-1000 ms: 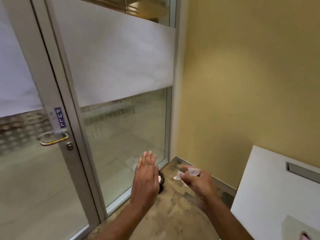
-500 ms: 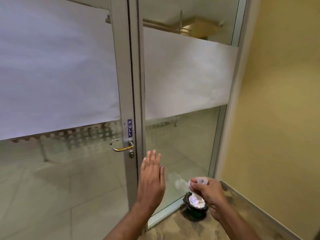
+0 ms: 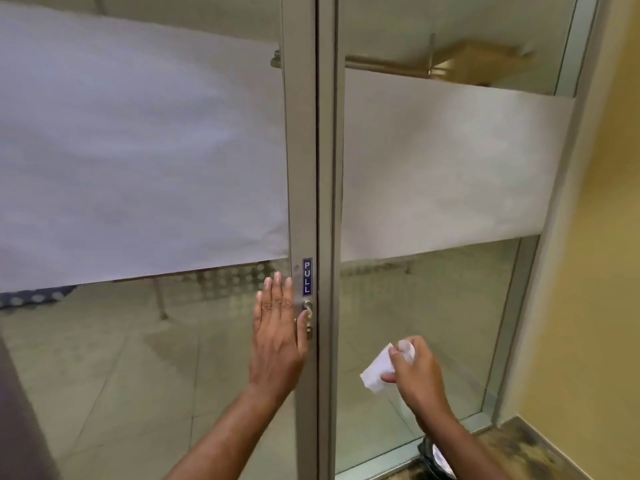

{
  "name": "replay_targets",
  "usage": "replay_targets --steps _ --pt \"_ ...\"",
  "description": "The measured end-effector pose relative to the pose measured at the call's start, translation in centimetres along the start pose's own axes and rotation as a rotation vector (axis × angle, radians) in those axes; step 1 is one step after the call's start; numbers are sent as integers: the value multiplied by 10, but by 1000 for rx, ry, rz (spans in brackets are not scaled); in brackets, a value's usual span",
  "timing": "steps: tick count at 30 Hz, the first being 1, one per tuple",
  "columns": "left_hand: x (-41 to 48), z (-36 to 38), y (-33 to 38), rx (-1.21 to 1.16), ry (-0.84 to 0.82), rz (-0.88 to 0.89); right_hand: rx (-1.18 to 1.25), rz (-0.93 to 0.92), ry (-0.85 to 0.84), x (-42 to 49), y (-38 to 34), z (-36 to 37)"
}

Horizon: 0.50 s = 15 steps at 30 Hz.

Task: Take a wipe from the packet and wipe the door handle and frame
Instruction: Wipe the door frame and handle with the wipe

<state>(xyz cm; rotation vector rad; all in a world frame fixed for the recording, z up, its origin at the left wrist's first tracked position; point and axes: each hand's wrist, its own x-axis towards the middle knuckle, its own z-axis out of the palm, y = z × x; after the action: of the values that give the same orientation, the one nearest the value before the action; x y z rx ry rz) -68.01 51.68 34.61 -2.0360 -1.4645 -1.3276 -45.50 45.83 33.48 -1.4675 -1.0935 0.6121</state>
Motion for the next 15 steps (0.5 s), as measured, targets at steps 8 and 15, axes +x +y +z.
replay_targets --steps 8,15 --pt "44 33 -11 154 53 -58 298 156 -46 90 13 9" --pt "65 51 -41 233 45 -71 788 453 -264 137 8 47"
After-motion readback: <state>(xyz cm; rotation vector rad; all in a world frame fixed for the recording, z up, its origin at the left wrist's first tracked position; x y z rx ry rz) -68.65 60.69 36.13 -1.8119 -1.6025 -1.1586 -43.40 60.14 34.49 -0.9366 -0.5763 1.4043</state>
